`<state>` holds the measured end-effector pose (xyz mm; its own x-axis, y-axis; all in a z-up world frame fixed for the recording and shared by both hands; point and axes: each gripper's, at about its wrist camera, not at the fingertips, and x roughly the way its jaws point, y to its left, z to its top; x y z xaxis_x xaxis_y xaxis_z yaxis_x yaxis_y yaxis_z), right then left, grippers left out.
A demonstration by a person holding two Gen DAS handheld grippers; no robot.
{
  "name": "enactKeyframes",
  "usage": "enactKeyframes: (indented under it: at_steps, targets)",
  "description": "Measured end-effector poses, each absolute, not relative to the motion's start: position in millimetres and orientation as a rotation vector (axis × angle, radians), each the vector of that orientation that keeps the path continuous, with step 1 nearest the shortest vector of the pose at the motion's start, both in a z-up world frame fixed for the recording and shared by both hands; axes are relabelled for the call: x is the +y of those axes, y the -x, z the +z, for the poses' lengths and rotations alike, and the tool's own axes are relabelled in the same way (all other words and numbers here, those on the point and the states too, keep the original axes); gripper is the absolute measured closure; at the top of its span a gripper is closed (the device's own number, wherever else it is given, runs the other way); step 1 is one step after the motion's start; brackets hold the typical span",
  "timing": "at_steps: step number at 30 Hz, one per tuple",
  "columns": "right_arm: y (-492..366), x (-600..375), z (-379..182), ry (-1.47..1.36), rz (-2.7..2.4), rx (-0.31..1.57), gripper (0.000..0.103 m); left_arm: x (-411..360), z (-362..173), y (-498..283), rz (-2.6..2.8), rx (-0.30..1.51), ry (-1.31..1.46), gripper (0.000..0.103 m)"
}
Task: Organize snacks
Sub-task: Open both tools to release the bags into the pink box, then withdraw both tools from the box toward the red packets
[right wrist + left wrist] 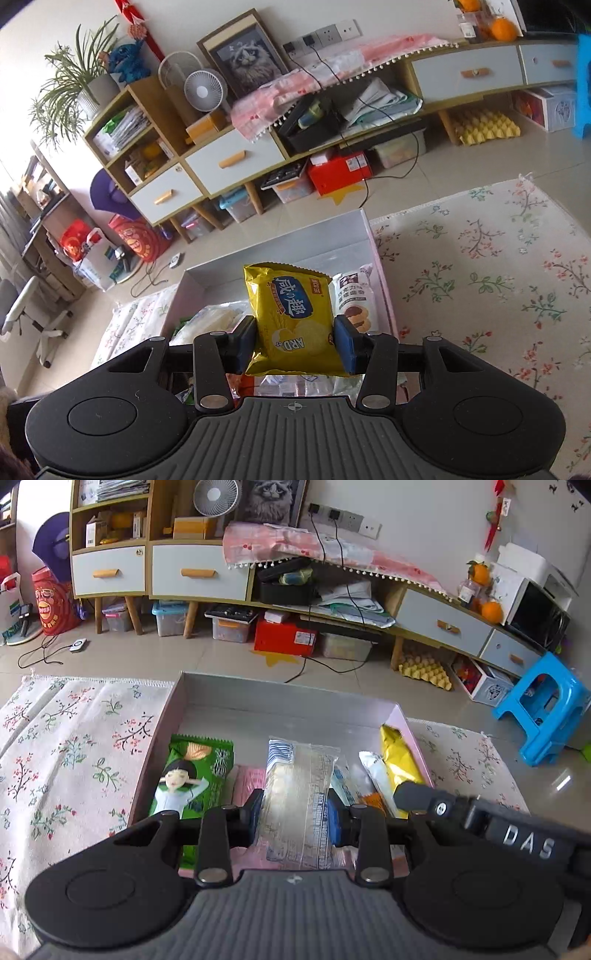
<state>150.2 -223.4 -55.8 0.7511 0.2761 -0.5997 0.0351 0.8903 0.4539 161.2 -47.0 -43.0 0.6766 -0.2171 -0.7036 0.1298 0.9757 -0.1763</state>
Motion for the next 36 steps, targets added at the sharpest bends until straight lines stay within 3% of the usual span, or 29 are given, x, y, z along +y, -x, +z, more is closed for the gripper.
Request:
enactKeyframes:
  at_steps: [2, 6, 20, 26, 29, 34, 36]
  targets:
    - [-152, -222, -57, -0.472, 0.126, 0.709, 0.056, -47, -44, -165, -0.2, 0.801, 0.121, 0.072]
    - [-150, -228, -59, -0.505, 0.103, 0.711, 0.055, -43, -47, -163, -0.2, 0.789, 0.115, 0.057]
    - [-66, -258, -46, -0.555, 0.093, 0.698, 0.049, -11, -38, -123, -0.172, 0.852, 0.164, 0.056]
    - [-23, -269, -46, -0.596, 0.074, 0.698, 0.039, 3, -30, -89, -0.146, 0.863, 0.184, 0.045]
    - [-11, -271, -51, -0.621, 0.054, 0.702, 0.035, 4, -29, -74, -0.135, 0.86, 0.148, 0.033]
    - [0, -268, -60, -0.652, 0.028, 0.736, 0.034, 11, -26, -58, -0.123, 0.874, 0.137, 0.031]
    - [3, -265, -60, -0.654, 0.021, 0.737, 0.033, 15, -22, -52, -0.112, 0.87, 0.151, 0.025]
